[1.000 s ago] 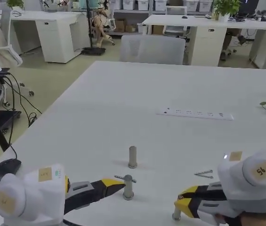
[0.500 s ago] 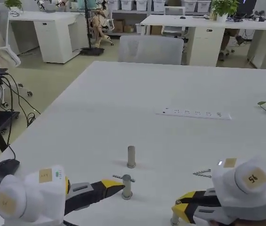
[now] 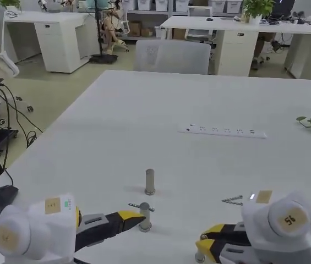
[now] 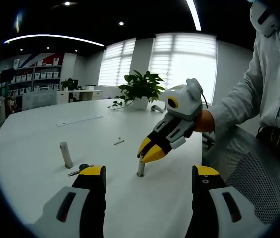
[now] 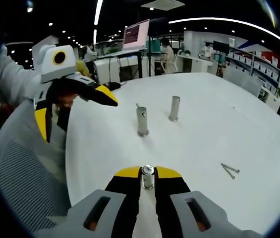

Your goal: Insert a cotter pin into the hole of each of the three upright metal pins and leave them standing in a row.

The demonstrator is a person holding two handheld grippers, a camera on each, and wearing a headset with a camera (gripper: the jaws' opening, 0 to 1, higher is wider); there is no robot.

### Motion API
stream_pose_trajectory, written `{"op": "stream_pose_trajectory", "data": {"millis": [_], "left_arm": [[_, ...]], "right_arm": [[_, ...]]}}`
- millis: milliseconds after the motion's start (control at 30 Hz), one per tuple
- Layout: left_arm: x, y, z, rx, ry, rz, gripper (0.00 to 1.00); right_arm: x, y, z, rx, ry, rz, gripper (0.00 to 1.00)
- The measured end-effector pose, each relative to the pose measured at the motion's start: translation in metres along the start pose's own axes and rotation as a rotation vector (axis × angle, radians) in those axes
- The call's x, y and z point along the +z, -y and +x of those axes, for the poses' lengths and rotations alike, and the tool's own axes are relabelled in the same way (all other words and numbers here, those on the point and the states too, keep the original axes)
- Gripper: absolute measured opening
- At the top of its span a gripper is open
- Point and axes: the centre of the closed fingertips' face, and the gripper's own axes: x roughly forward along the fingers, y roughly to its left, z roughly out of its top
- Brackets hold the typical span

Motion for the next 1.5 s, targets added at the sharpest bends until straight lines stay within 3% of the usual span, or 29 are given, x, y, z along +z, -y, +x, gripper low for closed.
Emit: {"op": "stream_pose_trajectory", "data": {"millis": [133, 300, 833, 967, 1200, 1500], "left_arm": [[0.001, 0.001, 0.0, -0.001, -0.001, 0.001, 0.7], [0.001, 0.001, 0.0, -0.002, -0.002, 0.003, 0.71], [0.0, 0.003, 0.001, -0.007, -0.005, 0.001, 0.7], [0.0, 0.004, 0.002, -0.01, -0.007, 0.003, 0.7], [0.0, 0.004, 0.003, -0.012, -0.007, -0.001, 0.7], [-0.001, 0.005, 0.005, -0.017, -0.009, 0.0, 0.7]], "right_arm": [[0.002, 0.001, -0.001, 0.01, 0.006, 0.011, 0.2], [0.003, 0.003, -0.005, 0.034, 0.012, -0.004, 0.22], [0.002, 0.001, -0.017, 0.205, -0.001, -0.142, 0.2], [-0.002, 0.001, -0.013, 0.215, -0.03, -0.17, 0.19], [-0.006, -0.002, -0.006, 0.211, -0.037, -0.142, 0.19], [-0.014, 0.005, -0.012, 0.204, -0.045, -0.128, 0.2]]}}
